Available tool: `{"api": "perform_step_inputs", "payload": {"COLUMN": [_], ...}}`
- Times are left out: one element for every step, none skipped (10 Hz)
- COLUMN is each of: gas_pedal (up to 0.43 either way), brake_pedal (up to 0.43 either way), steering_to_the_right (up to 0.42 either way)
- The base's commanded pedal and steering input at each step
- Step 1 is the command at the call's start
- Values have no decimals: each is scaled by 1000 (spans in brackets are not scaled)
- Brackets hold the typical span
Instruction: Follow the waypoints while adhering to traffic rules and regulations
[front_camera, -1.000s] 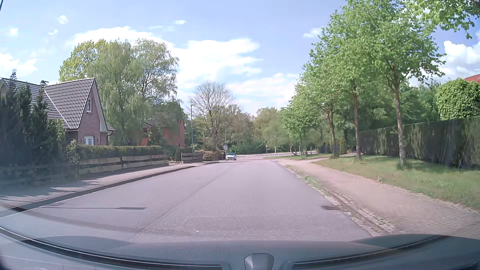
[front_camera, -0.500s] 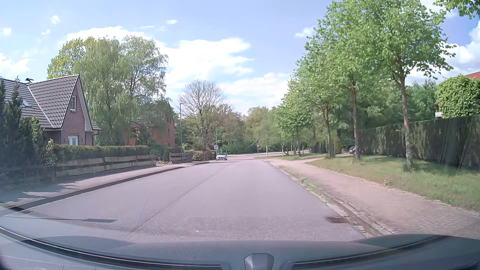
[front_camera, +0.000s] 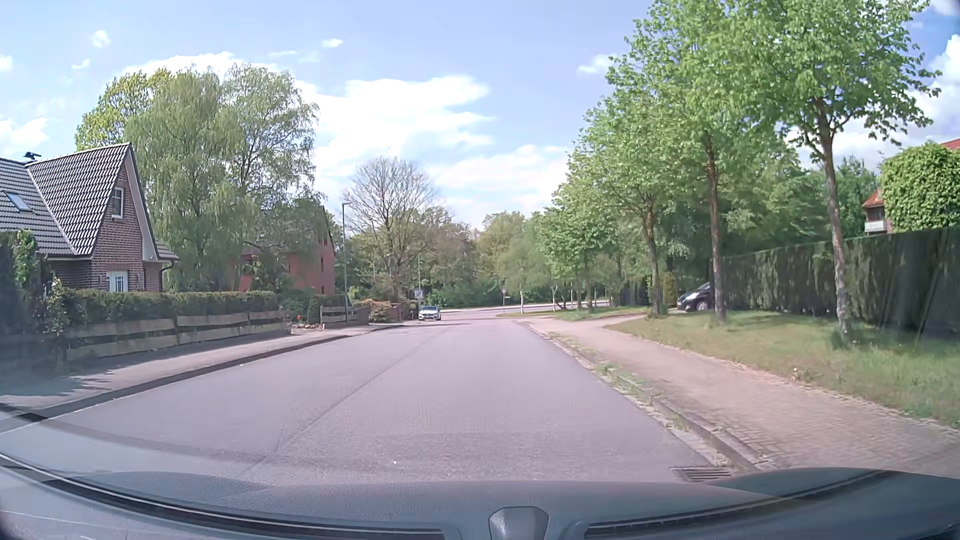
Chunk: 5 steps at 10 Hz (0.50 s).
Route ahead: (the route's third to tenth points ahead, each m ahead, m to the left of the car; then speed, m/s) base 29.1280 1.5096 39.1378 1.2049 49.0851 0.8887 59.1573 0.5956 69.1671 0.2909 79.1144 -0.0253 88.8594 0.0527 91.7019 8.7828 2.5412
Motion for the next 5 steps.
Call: {"api": "perform_step_inputs", "payload": {"gas_pedal": [0, 0, 0, 0, 0], "brake_pedal": [37, 67, 98, 116, 122], "steering_to_the_right": [56, 55, 55, 54, 52]}}
